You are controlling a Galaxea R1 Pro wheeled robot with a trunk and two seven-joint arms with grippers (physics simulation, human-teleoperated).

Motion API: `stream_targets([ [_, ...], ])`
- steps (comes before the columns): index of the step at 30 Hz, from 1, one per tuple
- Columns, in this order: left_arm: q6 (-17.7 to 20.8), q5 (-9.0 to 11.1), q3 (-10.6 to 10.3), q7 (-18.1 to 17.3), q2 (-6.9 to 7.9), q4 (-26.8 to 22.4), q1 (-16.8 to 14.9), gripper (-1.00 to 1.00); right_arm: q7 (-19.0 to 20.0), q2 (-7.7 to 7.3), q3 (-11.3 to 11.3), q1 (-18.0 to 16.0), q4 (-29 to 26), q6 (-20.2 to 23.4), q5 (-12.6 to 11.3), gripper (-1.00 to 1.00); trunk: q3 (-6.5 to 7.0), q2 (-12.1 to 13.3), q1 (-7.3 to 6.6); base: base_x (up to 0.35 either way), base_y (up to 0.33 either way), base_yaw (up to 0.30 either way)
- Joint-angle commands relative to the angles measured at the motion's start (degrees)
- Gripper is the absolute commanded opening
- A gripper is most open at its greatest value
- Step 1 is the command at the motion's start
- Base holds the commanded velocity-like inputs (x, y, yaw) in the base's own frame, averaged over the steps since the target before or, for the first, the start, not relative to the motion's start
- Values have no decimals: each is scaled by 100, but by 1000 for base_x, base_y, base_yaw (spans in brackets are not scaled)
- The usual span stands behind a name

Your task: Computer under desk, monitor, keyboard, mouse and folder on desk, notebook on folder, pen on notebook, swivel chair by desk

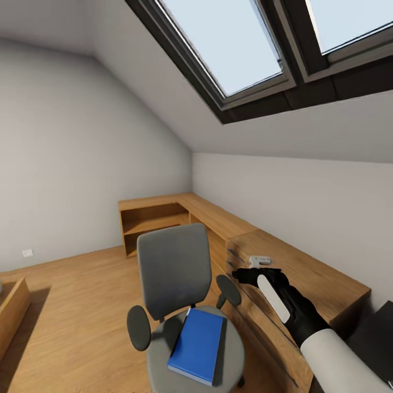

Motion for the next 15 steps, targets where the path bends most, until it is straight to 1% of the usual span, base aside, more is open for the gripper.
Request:
stream_targets([
  [1, -4, -54, 10, 54, -1, -11, 3, 100, -57, -6, 22, -5, -8, 9, -60, 100, -10, -4, 0, 0, 0, 258],
  [15, -4, -54, 5, 54, -1, -11, 3, 100, -58, -5, 22, -5, -8, 16, -59, 100, -81, -4, 0, 0, 0, 241],
])
